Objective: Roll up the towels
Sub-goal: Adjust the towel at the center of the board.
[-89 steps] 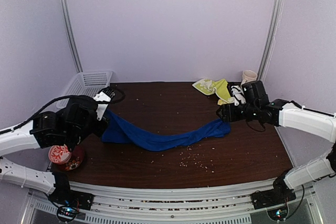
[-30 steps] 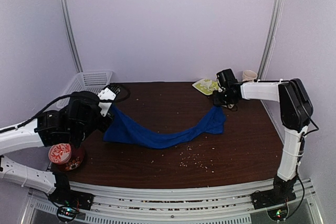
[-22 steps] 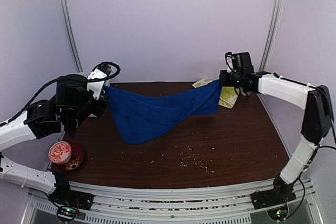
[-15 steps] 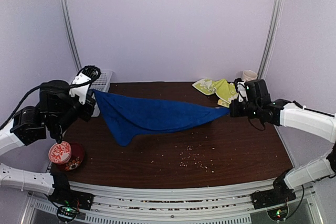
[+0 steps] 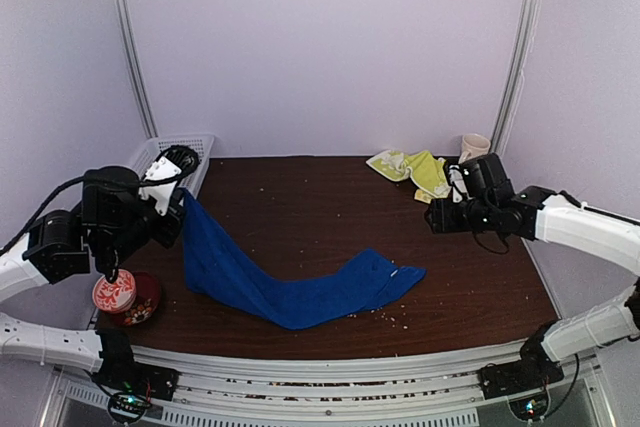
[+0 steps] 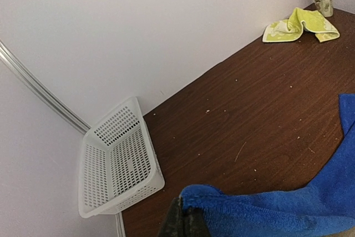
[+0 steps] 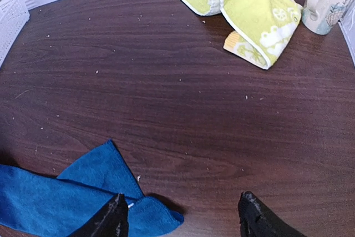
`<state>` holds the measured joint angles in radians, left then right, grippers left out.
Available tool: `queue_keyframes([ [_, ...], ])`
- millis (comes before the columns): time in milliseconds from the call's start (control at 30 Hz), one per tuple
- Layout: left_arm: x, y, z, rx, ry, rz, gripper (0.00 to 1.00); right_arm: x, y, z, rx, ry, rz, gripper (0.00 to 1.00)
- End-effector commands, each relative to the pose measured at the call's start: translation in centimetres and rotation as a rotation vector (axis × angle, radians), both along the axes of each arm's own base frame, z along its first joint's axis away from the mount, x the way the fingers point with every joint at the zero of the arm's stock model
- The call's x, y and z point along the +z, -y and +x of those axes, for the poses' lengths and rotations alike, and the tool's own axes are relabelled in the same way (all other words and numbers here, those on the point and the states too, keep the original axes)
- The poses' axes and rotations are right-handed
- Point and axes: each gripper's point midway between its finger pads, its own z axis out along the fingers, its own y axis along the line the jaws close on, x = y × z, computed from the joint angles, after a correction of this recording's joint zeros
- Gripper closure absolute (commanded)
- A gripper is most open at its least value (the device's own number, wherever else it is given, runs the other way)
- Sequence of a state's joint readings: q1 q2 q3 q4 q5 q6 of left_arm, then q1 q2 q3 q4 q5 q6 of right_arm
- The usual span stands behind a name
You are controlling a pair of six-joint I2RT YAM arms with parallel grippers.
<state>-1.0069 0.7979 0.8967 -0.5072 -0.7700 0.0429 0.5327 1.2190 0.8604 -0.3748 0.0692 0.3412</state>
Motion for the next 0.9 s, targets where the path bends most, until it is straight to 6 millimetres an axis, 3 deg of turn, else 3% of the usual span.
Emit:
queue_keyframes([
  [0, -0.9, 1.3, 0.3, -0.042, -0.008, 0.006, 1.00, -1.2, -2.8, 3.8, 0.038, -0.037, -0.035, 0.31],
  [233, -2.0, 1.7, 0.4, -0.059, -0.005, 0.015, 1.00, -7.3, -9.0, 8.0, 0.189, -0.207, -0.070, 0.36],
  [433, -2.4, 1.6, 0.4, -0.058, -0.001, 0.008, 1.00, -10.8, -13.8, 8.5, 0.309, -0.290, -0.081, 0.38],
  [633, -2.6, 1.3, 0.4, -0.046, 0.002, 0.007, 1.00, -13.4, -15.1, 7.6, 0.353, -0.352, -0.079, 0.38],
  [867, -2.5, 1.1, 0.3, -0.042, 0.009, -0.002, 1.00, -14.6, -14.8, 5.3, 0.398, -0.391, -0.107, 0.38],
])
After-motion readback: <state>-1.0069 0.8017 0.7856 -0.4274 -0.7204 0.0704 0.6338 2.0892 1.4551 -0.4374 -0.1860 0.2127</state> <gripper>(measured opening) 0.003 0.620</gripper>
